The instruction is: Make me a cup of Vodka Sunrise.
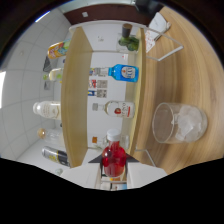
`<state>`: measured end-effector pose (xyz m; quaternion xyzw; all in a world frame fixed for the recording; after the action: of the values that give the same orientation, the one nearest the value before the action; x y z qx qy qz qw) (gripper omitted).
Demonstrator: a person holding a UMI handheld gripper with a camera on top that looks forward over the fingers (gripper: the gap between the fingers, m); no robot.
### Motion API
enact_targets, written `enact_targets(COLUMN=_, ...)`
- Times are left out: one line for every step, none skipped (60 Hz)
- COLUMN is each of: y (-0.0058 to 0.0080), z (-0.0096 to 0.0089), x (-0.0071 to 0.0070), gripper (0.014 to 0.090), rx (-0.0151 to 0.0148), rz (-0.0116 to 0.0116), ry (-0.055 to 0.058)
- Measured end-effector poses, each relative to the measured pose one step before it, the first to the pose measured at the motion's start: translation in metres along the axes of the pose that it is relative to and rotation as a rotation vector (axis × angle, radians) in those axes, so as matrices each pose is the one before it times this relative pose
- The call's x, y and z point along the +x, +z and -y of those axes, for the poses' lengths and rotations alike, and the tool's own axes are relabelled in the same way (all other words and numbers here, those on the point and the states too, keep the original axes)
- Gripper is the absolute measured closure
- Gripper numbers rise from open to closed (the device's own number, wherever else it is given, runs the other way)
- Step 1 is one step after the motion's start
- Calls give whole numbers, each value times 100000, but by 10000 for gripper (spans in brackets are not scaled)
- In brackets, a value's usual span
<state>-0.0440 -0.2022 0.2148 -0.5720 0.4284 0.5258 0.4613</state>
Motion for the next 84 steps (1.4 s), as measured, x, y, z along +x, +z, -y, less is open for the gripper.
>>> enact_targets(y=28, z=133, x=-169, gripper=703, rx=263, rz=1359, ry=4358)
enact_targets(y=68, z=129, x=-68, gripper=703, rx=551, rz=872, ry=4168)
enact_targets(y=49, z=205, x=-94, gripper=703, rx=653, rz=758, ry=4237)
enact_targets(y=12, z=209, x=-40, gripper=704, rx=455, rz=726, ry=4083)
enact_targets(y=19, z=174, x=-28, gripper=705, rx=248, rz=713, ry=3925)
enact_targets(y=-12, z=170, x=-68, gripper=705, rx=312, rz=796, ry=3638)
enact_targets(y=-15, z=214, x=-65, gripper=705, rx=532, rz=799, ry=3284)
enact_targets(y=-131, z=245, x=-184, gripper=706, rx=263, rz=612, ry=3405)
enact_targets(y=19, z=170, x=-77, gripper=707, rx=385, rz=623, ry=3152)
enact_targets(y=27, z=47, x=-57, gripper=705, rx=-145, rz=649, ry=3291)
enact_targets(y=40, z=16, x=-6, gripper=706, rx=-372, rz=768, ry=3294)
enact_targets(y=-4, z=78, x=-50, gripper=704, rx=-15, rz=585, ry=3217)
enact_targets(y=18, z=204, x=18, gripper=703, rx=538, rz=398, ry=2877)
enact_targets(y=10, z=241, x=39, gripper=704, rx=785, rz=327, ry=2573)
enact_targets(y=5, z=186, x=13, gripper=705, rx=596, rz=431, ry=2479)
enact_targets(y=-3, z=133, x=71, gripper=704, rx=-374, rz=641, ry=2500)
enact_targets(y=-42, z=10, x=-129, gripper=704, rx=-151, rz=788, ry=2577)
enact_targets(y=6, z=51, x=-61, gripper=706, rx=-24, rz=711, ry=2472)
enact_targets(y=-3, z=63, x=-29, gripper=707, rx=211, rz=412, ry=2284)
enact_targets(y=10, z=52, x=4, gripper=703, rx=198, rz=300, ry=2077)
enact_targets(y=-34, z=10, x=-19, gripper=704, rx=82, rz=351, ry=1834)
enact_targets(y=6, z=12, x=-73, gripper=704, rx=-24, rz=448, ry=1650)
enact_targets(y=-16, z=100, x=-131, gripper=705, rx=-17, rz=337, ry=1389)
enact_targets(y=-47, z=-11, x=9, gripper=703, rx=172, rz=220, ry=1040)
enact_targets(y=-122, z=64, x=58, gripper=703, rx=-73, rz=172, ry=837)
enact_targets(y=-24, z=49, x=-45, gripper=703, rx=149, rz=77, ry=794)
enact_targets(y=-19, z=41, x=-19, gripper=703, rx=89, rz=90, ry=717)
enact_targets(y=-23, z=36, x=5, gripper=704, rx=132, rz=62, ry=556)
enact_targets(y=-4, z=62, x=33, gripper=705, rx=242, rz=-89, ry=182)
enact_targets(y=-29, z=66, x=48, gripper=706, rx=278, rz=-230, ry=-139)
enact_targets(y=-11, z=106, x=20, gripper=705, rx=308, rz=-251, ry=-424)
enact_targets(y=-21, z=40, x=57, gripper=703, rx=308, rz=-316, ry=-796)
enact_targets(y=-47, z=44, x=25, gripper=701, rx=201, rz=-306, ry=-1083)
enact_targets(y=-44, z=-6, x=-38, gripper=702, rx=71, rz=-198, ry=-1408)
enact_targets(y=-33, z=-43, x=-60, gripper=702, rx=-33, rz=-235, ry=-1860)
enact_targets(y=-45, z=-72, x=-36, gripper=703, rx=-110, rz=-417, ry=-2296)
enact_targets(y=50, z=-114, x=-127, gripper=702, rx=141, rz=-606, ry=-2576)
enact_targets(y=-43, z=-98, x=-73, gripper=704, rx=-101, rz=-635, ry=-3315)
enact_targets(y=-36, z=-154, x=-108, gripper=704, rx=-223, rz=-700, ry=-4015)
enact_targets(y=-59, z=-162, x=-138, gripper=705, rx=-319, rz=-802, ry=-4660)
enact_targets(y=-23, z=-190, x=-146, gripper=704, rx=-320, rz=-898, ry=-5245)
enact_targets(y=-165, z=-149, x=-264, gripper=705, rx=-809, rz=-801, ry=-5216)
enact_targets(y=-59, z=-120, x=-167, gripper=704, rx=64, rz=-1090, ry=-6414)
enact_targets(y=-91, z=-67, x=-243, gripper=705, rx=274, rz=-1074, ry=-7061)
enact_targets(y=-37, z=-81, x=-291, gripper=704, rx=224, rz=-896, ry=-7527)
enact_targets(y=-29, z=-116, x=-383, gripper=705, rx=17, rz=-646, ry=-7787)
enact_targets(y=-7, z=-149, x=-434, gripper=704, rx=-108, rz=-597, ry=-7877)
enact_targets(y=-68, z=-15, x=-520, gripper=704, rx=-78, rz=-817, ry=-7824)
enact_targets(y=-11, z=-72, x=-457, gripper=705, rx=133, rz=-624, ry=-8045)
enact_targets(y=87, z=-281, x=-505, gripper=703, rx=216, rz=-546, ry=-7765)
enact_targets(y=-6, z=-38, x=-430, gripper=703, rx=324, rz=-553, ry=-8097)
enact_targets(y=-20, z=-43, x=-482, gripper=703, rx=320, rz=-279, ry=-8096)
enact_targets(y=4, z=-32, x=-484, gripper=702, rx=322, rz=-52, ry=-7947)
enact_targets(y=-12, z=-68, x=-426, gripper=702, rx=195, rz=-141, ry=-7753)
enact_targets(y=-13, z=-87, x=-360, gripper=702, rx=187, rz=-378, ry=-7440)
enact_targets(y=14, z=-137, x=-301, gripper=702, rx=56, rz=-511, ry=-6957)
enact_targets(y=98, z=-88, x=-201, gripper=702, rx=-62, rz=-1111, ry=-6897)
enact_targets(y=5, z=-350, x=-200, gripper=702, rx=-443, rz=55, ry=-5453)
enact_targets(y=41, z=-382, x=-170, gripper=701, rx=-526, rz=-231, ry=-5317)
enact_targets(y=53, z=-437, x=-86, gripper=702, rx=-652, rz=-607, ry=-5226)
enact_targets(y=91, z=-511, x=-6, gripper=703, rx=-841, rz=-998, ry=-4979)
enact_targets(y=95, z=-561, x=36, gripper=704, rx=-855, rz=-1148, ry=-4734)
enact_targets(y=280, z=-568, x=-159, gripper=704, rx=-500, rz=-1290, ry=-4669)
enact_targets(y=89, z=-657, x=-29, gripper=704, rx=-782, rz=-716, ry=-3940)
enact_targets(y=148, z=-689, x=32, gripper=704, rx=-753, rz=-568, ry=-3401)
enact_targets(y=235, z=-777, x=4, gripper=704, rx=-979, rz=-491, ry=-3027)
enact_targets(y=188, z=-853, x=-5, gripper=703, rx=-1350, rz=-555, ry=-2545)
enact_targets(y=233, z=-891, x=-13, gripper=704, rx=-1530, rz=-423, ry=-2209)
enact_targets(y=239, z=-909, x=-18, gripper=704, rx=-1525, rz=-354, ry=-1871)
enact_targets(y=221, z=-921, x=-68, gripper=705, rx=-1315, rz=-577, ry=-1743)
enact_targets(y=245, z=-861, x=13, gripper=704, rx=-1423, rz=-423, ry=-1489)
enact_targets(y=261, z=-863, x=49, gripper=704, rx=-1473, rz=-554, ry=-1660)
enact_targets(y=261, z=-871, x=27, gripper=705, rx=-1575, rz=-507, ry=-1546)
enact_targets(y=277, z=-861, x=19, gripper=705, rx=-1616, rz=-422, ry=-1343)
enact_targets(y=293, z=-803, x=-17, gripper=704, rx=-1411, rz=-372, ry=-993)
enact_targets(y=242, z=-745, x=-27, gripper=702, rx=-1289, rz=-242, ry=-876)
enact_targets(y=254, z=-714, x=-24, gripper=702, rx=-1141, rz=-123, ry=-795)
enact_targets(y=279, z=-688, x=-55, gripper=704, rx=-1113, rz=-38, ry=-689)
enact_targets(y=269, z=-693, x=-39, gripper=704, rx=-1247, rz=-75, ry=-661)
enact_targets(y=282, z=-684, x=-33, gripper=704, rx=-1333, rz=-234, ry=-824)
enact_targets(y=272, z=-679, x=-83, gripper=704, rx=-1126, rz=-319, ry=-1043)
enact_targets(y=267, z=-611, x=-62, gripper=704, rx=-1165, rz=-122, ry=-983)
enact_targets(y=245, z=-579, x=-112, gripper=704, rx=-1054, rz=25, ry=-1003)
enact_targets(y=250, z=-520, x=-138, gripper=704, rx=-916, rz=88, ry=-937)
